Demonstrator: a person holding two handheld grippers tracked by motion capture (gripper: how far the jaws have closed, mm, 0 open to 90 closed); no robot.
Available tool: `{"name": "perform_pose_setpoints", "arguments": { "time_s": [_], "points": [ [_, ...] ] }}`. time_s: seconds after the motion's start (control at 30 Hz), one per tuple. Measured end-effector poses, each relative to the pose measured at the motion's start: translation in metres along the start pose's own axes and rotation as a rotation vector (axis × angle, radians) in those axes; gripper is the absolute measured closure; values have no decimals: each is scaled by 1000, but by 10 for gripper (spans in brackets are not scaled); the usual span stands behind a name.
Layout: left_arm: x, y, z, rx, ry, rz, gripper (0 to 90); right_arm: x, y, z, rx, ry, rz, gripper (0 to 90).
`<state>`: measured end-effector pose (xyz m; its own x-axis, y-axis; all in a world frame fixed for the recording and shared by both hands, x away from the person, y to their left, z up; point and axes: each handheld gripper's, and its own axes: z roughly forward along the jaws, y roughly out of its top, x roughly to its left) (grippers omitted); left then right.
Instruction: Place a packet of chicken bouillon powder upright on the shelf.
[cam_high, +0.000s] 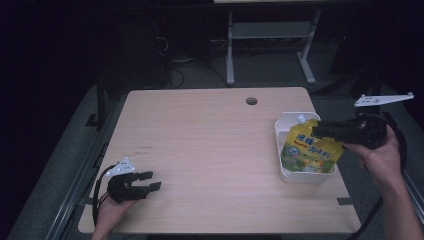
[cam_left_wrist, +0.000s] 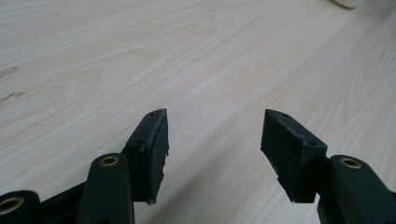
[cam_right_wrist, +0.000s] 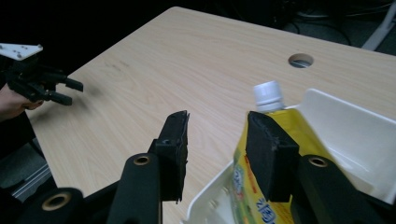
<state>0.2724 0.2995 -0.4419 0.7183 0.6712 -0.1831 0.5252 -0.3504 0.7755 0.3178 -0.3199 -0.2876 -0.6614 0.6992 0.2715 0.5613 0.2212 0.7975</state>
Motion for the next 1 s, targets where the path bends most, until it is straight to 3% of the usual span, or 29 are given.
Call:
{"name": "perform_pose_setpoints", "arguments": {
  "time_s": [0.67, 1.0],
  "points": [
    [1, 0, 0, 1, 3, -3, 405, 17, -4, 46, 56, 86, -18, 529],
    [1, 0, -1, 0, 5, -4, 401, 22, -7, 66, 82, 105, -14, 485]
  ]
}}
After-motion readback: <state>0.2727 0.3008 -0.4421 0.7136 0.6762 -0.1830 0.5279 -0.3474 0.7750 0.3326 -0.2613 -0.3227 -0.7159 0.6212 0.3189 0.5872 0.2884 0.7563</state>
